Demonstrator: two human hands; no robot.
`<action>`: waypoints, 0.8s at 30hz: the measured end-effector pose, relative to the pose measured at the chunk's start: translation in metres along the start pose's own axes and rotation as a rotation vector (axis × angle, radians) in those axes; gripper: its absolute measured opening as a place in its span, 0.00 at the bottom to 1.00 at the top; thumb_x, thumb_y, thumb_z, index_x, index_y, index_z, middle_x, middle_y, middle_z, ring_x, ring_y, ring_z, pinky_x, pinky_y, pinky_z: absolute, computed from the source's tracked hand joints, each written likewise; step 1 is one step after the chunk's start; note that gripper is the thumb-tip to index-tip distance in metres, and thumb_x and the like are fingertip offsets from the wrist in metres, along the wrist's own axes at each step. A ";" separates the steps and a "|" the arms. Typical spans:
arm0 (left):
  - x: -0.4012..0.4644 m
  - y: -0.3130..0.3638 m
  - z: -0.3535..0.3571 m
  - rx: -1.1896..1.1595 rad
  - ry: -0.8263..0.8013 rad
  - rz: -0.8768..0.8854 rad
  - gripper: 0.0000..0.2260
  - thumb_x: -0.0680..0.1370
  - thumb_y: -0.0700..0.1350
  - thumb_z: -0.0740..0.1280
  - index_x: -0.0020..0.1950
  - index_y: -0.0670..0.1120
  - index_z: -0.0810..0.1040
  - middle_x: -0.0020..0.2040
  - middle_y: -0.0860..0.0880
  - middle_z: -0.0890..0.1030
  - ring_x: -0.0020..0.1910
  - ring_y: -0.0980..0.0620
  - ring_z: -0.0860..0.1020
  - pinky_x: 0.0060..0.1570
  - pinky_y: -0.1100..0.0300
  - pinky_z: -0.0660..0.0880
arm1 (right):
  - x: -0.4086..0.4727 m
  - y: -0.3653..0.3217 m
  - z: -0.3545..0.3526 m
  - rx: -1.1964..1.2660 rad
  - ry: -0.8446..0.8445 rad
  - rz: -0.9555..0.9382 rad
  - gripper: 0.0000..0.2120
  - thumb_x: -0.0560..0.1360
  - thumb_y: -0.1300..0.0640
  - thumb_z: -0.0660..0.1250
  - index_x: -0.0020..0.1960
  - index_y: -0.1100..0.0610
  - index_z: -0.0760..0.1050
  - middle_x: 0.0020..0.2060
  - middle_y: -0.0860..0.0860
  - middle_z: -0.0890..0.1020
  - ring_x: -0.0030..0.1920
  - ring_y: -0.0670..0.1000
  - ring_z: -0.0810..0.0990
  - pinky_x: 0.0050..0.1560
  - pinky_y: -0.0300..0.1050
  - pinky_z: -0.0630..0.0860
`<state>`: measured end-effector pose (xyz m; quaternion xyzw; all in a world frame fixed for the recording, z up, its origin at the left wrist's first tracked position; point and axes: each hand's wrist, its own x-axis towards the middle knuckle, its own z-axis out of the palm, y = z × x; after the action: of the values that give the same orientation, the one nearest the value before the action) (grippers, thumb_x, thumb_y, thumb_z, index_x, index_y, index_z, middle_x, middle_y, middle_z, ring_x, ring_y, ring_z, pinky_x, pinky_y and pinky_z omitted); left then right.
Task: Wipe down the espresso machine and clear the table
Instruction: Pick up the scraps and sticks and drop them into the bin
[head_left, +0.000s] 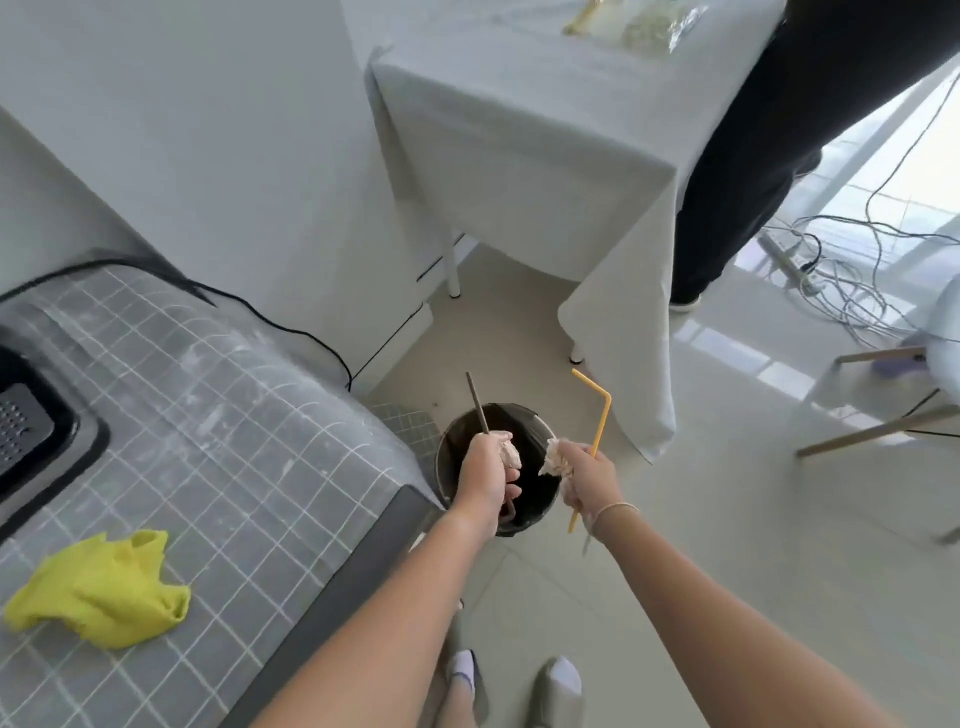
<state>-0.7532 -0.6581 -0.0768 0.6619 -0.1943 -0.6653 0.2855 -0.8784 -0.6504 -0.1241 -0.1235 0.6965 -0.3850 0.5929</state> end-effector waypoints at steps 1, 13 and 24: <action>0.019 -0.003 0.005 0.007 0.018 -0.012 0.10 0.72 0.41 0.54 0.44 0.50 0.74 0.33 0.49 0.72 0.31 0.52 0.68 0.33 0.60 0.67 | 0.017 0.003 0.001 0.010 0.012 0.015 0.14 0.73 0.62 0.61 0.29 0.55 0.65 0.16 0.45 0.66 0.16 0.45 0.57 0.18 0.32 0.55; 0.178 -0.041 0.039 0.216 0.268 -0.067 0.17 0.80 0.45 0.51 0.67 0.43 0.67 0.65 0.41 0.71 0.62 0.42 0.72 0.56 0.54 0.67 | 0.153 0.073 0.029 -0.090 0.038 0.091 0.08 0.72 0.61 0.61 0.34 0.55 0.73 0.27 0.49 0.75 0.24 0.48 0.67 0.21 0.34 0.67; 0.189 -0.035 0.029 0.231 0.245 -0.184 0.19 0.79 0.41 0.49 0.70 0.42 0.65 0.65 0.42 0.72 0.55 0.46 0.72 0.48 0.56 0.67 | 0.168 0.081 0.040 -0.211 -0.116 0.138 0.19 0.77 0.46 0.57 0.66 0.48 0.70 0.63 0.51 0.74 0.57 0.49 0.72 0.62 0.46 0.66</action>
<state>-0.7791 -0.7548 -0.2431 0.7813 -0.1718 -0.5763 0.1672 -0.8630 -0.7171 -0.3027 -0.1592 0.7046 -0.2601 0.6407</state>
